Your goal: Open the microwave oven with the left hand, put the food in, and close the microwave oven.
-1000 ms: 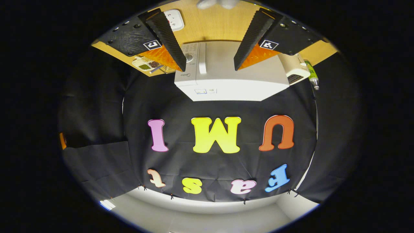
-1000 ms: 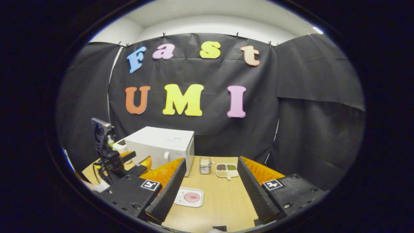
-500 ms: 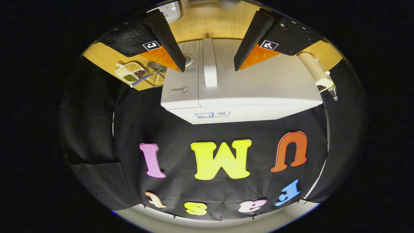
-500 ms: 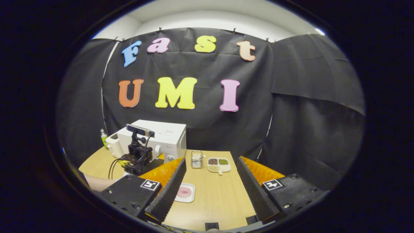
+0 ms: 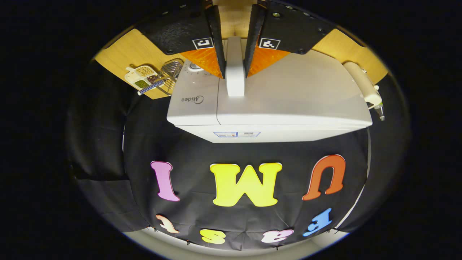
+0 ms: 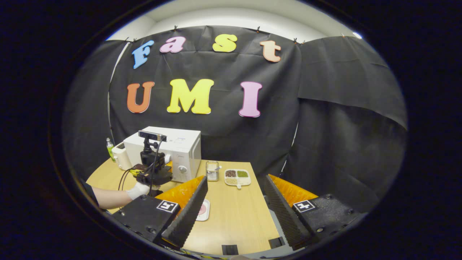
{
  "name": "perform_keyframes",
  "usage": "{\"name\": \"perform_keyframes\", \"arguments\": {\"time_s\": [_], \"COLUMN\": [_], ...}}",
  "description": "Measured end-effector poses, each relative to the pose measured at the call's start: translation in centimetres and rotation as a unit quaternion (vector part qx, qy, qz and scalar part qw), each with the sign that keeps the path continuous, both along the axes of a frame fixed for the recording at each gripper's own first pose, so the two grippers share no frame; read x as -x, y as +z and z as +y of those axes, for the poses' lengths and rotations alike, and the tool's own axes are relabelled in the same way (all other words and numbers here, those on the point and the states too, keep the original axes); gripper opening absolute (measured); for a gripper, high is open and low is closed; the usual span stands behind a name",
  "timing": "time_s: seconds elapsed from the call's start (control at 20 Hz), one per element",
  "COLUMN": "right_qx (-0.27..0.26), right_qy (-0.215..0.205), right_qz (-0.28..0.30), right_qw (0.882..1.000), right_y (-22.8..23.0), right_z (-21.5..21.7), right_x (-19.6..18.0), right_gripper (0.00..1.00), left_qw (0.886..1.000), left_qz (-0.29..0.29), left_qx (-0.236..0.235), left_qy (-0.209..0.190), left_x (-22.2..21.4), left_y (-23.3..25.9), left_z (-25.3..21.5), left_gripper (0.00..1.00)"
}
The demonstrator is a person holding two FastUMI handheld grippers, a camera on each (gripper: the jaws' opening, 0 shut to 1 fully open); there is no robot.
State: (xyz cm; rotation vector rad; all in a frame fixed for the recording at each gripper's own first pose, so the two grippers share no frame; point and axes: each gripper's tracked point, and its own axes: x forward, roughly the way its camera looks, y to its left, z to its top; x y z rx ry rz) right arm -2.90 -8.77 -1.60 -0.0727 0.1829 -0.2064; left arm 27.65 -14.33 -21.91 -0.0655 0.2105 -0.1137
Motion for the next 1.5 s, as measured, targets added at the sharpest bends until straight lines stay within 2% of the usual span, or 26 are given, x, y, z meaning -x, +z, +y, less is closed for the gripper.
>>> {"name": "perform_keyframes", "arguments": {"time_s": [0.05,0.1,0.3,0.85,0.95,1.15,1.3,1.5], "right_qx": [-0.001,-0.002,-0.005,0.008,0.011,0.005,-0.003,-0.016], "right_qy": [-0.003,-0.006,-0.005,-0.005,-0.004,0.012,0.04,0.092], "right_qz": [0.0,0.001,0.004,0.002,0.003,0.009,0.015,0.014], "right_qw": [1.0,1.0,1.0,1.0,1.0,1.0,0.999,0.996], "right_y": [-0.1,-0.3,-0.5,-0.6,-0.6,-1.2,-1.7,-1.9], "right_z": [-0.1,-0.3,0.4,1.4,1.5,2.5,4.5,8.7], "right_x": [0.2,0.3,0.7,2.2,2.3,1.7,1.0,-0.4], "right_gripper": [1.0,1.0,1.0,1.0,1.0,1.0,1.0,1.0], "left_qw": [1.0,1.0,1.0,0.999,1.0,0.999,0.999,0.999], "left_qz": [0.0,0.0,0.013,0.023,0.012,-0.005,0.003,0.012], "left_qx": [0.007,0.007,0.008,0.009,-0.003,-0.027,-0.028,-0.033], "left_qy": [0.004,0.005,-0.004,-0.026,-0.027,-0.045,-0.045,-0.024], "left_x": [-0.1,-0.1,0.6,1.4,2.9,9.2,13.3,17.8], "left_y": [0.0,-0.1,-0.5,-0.6,-0.7,-0.8,-1.0,-1.1], "left_z": [-0.2,-0.3,-0.1,-0.1,0.2,2.5,5.1,9.4], "left_gripper": [0.32,0.26,0.16,0.14,0.14,0.14,0.14,0.14]}}
